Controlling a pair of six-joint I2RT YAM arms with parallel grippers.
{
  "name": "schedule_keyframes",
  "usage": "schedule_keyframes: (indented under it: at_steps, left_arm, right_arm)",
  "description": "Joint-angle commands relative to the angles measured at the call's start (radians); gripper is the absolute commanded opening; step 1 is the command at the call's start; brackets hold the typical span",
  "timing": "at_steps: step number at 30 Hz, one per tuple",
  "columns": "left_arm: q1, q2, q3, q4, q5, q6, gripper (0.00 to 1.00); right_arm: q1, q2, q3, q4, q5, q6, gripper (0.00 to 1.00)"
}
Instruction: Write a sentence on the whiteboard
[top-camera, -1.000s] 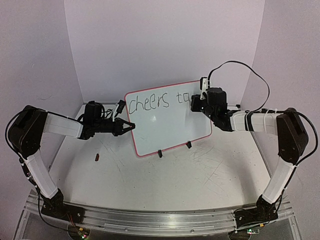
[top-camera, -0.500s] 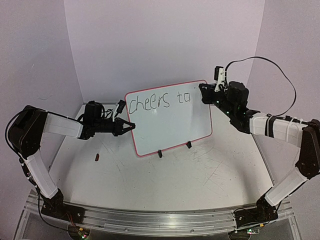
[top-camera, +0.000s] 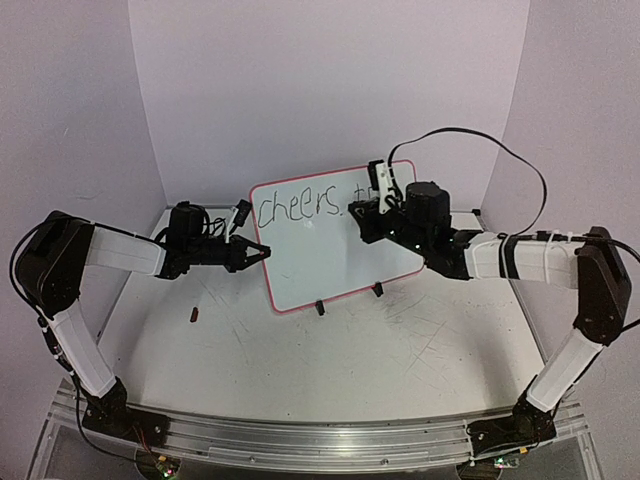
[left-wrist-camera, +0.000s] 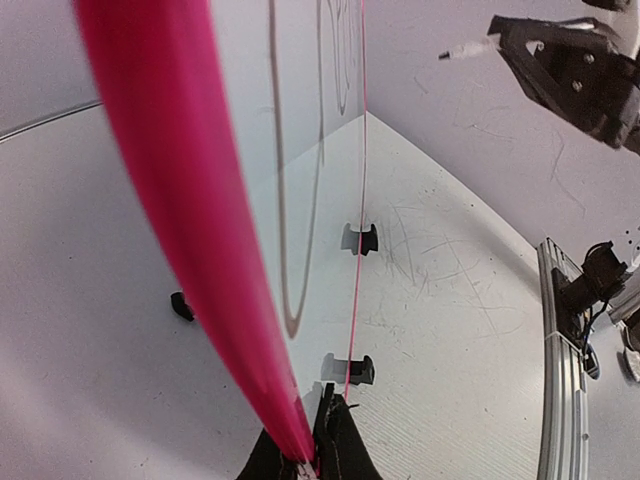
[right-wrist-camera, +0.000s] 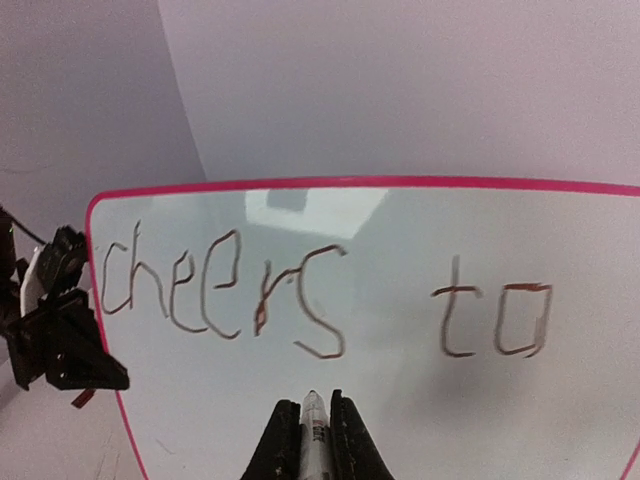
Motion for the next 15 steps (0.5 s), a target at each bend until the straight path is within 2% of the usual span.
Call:
schedule_keyframes:
  at_steps: [1,6,15]
  left_arm:
    - [0.011,-0.036,0.012,0.007,-0.169,0.099,0.00]
    - [0.009,-0.037,0.011,0.007,-0.171,0.099,0.00]
    - [0.006,-0.049,0.010,0.007,-0.187,0.095,0.00]
  right_arm:
    - [0.072,0.045,0.074,-0.015,-0.036,-0.058,0.00]
    - [0.112,0.076,0.087,-0.056,-0.071,-0.075,0.00]
    - [0.154,0.102,0.119,-0.071,0.020,-0.081,0.00]
